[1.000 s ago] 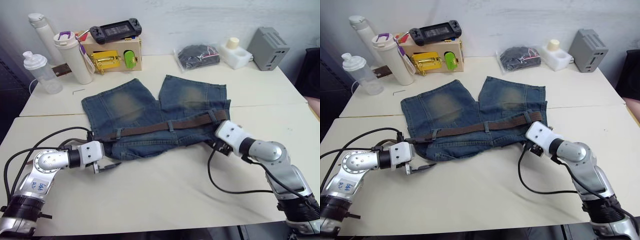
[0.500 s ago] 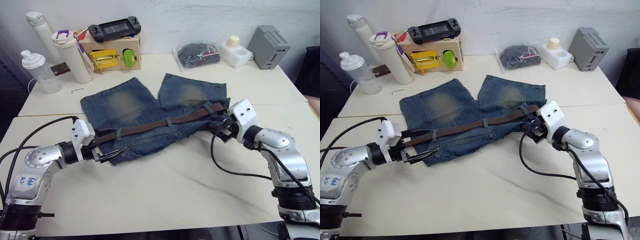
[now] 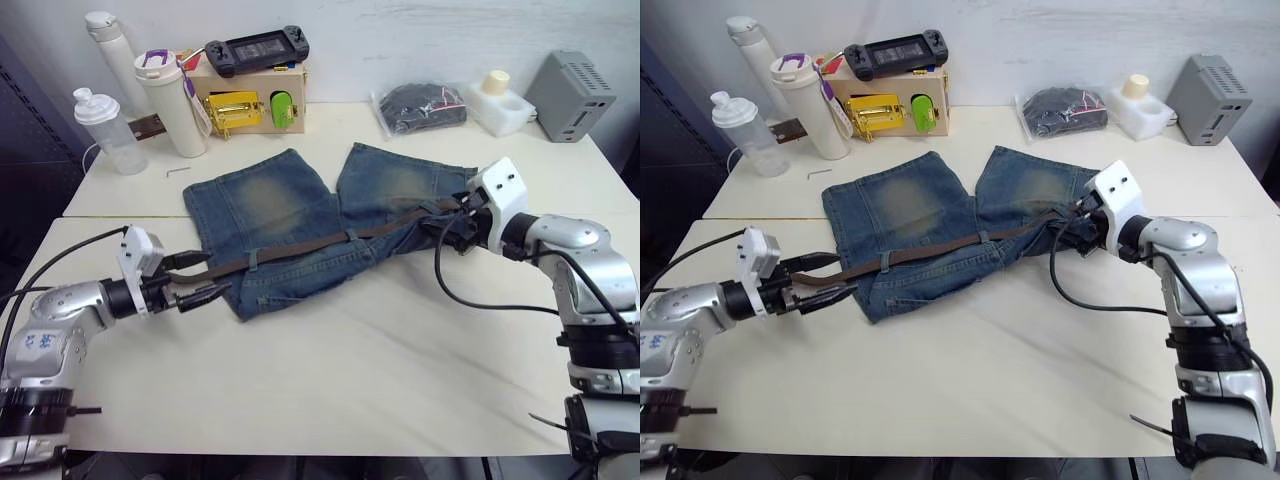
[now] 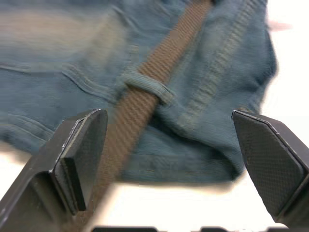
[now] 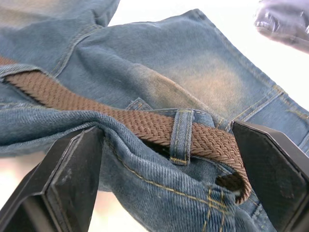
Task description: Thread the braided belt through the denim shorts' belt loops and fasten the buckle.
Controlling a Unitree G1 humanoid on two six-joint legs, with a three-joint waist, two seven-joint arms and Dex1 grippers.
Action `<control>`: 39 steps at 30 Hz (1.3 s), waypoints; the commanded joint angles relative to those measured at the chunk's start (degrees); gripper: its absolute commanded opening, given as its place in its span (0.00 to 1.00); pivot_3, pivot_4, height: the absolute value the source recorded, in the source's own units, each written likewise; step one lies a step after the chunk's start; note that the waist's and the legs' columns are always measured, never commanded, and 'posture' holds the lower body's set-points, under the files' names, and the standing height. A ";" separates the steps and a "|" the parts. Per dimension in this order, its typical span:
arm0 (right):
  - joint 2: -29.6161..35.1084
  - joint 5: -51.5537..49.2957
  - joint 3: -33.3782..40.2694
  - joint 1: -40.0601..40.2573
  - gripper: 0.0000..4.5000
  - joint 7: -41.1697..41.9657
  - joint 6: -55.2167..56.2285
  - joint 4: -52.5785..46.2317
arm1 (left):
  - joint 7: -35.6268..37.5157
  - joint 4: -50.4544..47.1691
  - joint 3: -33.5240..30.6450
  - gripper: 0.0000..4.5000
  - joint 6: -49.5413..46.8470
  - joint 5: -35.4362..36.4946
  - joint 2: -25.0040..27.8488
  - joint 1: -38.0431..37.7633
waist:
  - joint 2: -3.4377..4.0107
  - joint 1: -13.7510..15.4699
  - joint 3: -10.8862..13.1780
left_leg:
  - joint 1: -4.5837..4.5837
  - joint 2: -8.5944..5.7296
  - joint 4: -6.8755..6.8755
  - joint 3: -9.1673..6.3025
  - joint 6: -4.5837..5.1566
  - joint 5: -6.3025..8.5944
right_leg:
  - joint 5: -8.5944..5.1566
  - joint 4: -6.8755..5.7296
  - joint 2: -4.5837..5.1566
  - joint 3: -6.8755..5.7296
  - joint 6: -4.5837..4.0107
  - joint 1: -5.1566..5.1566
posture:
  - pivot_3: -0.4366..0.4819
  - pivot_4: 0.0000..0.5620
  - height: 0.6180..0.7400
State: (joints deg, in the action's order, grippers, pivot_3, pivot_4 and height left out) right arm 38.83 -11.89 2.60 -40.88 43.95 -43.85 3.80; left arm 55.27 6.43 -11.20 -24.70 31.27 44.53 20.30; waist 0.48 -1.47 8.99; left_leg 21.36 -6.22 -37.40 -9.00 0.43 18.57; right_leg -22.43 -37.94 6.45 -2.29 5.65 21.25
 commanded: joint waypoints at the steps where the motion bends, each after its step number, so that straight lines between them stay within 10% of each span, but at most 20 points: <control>1: 1.61 -1.61 0.63 -3.03 0.99 1.46 -2.98 1.65 | 1.70 2.36 0.30 1.00 -1.70 0.67 -0.40 2.40 | 0.00 -0.14 0.00 | 0.01 0.00 0.03 0.04 0.00 0.00 | 0.00 -0.01 0.00 0.04 0.00 0.04 | 0.48 0.27 0.95; 28: 2.04 1.74 -8.38 -11.46 0.99 6.76 -7.29 20.43 | -2.56 20.52 7.77 1.00 -17.40 -5.12 -13.01 15.43 | -0.06 0.03 0.01 | 0.08 -0.06 -0.46 0.28 0.04 0.03 | 0.01 -0.80 0.02 0.30 0.03 0.42 | 0.48 0.27 0.95; 33: 1.94 2.07 -8.37 -11.60 0.63 6.34 -6.82 21.06 | -2.43 19.78 7.46 0.82 -17.96 -4.85 -13.60 14.93 | -0.07 0.09 0.01 | 0.08 -0.09 -0.50 0.27 0.05 0.03 | 0.02 -0.82 0.04 0.33 0.03 0.42 | 0.48 0.27 0.95; 39: 2.74 2.18 -9.05 -9.85 0.01 7.34 -6.69 18.38 | -0.53 18.95 8.42 0.24 -18.81 -5.22 -13.01 14.65 | -0.07 0.01 0.01 | 0.08 -0.09 -0.49 0.26 0.08 0.06 | 0.02 -0.83 0.04 0.33 0.03 0.42 | 0.48 0.27 0.95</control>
State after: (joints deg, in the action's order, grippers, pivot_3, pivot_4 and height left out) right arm 40.34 -10.08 -6.38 -51.28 50.61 -50.97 24.54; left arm 53.30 25.98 -4.24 -42.46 26.61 31.46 35.91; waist 0.41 -1.46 9.00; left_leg 21.44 -6.31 -37.91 -8.75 0.51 18.64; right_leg -22.42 -38.78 6.49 -1.95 5.68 21.67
